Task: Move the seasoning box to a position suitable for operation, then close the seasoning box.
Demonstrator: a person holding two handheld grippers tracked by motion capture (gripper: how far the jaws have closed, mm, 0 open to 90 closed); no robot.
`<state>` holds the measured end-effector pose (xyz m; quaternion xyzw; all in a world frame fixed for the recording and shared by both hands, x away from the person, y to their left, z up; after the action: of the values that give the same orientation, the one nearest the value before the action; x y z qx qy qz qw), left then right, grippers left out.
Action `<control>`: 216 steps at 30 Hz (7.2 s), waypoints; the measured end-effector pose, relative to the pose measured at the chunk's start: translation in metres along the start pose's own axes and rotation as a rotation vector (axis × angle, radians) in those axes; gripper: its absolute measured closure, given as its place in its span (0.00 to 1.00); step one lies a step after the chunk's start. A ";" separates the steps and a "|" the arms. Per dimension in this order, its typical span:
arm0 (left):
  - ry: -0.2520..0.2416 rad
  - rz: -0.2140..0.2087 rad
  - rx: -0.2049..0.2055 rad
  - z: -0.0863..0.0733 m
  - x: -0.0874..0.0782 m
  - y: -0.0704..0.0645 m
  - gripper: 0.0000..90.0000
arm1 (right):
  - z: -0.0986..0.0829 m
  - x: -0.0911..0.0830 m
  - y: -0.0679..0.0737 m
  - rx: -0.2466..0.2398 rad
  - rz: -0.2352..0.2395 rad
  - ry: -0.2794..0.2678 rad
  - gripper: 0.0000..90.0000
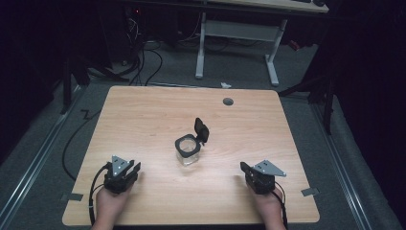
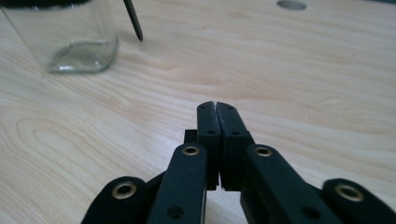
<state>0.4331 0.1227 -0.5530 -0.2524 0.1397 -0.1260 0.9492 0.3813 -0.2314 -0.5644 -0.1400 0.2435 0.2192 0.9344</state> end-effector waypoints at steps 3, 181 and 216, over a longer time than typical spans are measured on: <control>-0.002 -0.001 -0.004 0.000 0.000 -0.001 0.82 | -0.001 0.001 0.001 -0.008 0.016 0.009 1.00; 0.231 -0.315 0.005 -0.105 0.030 -0.184 1.00 | 0.176 0.047 0.036 -0.062 0.129 -0.163 1.00; 0.192 -0.300 0.022 -0.091 0.010 -0.161 0.98 | 0.074 0.011 0.029 -0.040 0.051 -0.108 0.97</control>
<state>0.3850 -0.0565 -0.5482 -0.2471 0.1892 -0.2915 0.9046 0.4052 -0.1754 -0.5120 -0.1402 0.1917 0.2551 0.9373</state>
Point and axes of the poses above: each handheld gripper's, and its own axes: x roughly forward along the jaws, z roughly out of its top, y roughly to its left, the point moved 9 cm from there along x, roughly forward along the jaws, and after that the axes turned 8 degrees about -x, right-handed, at the moved point
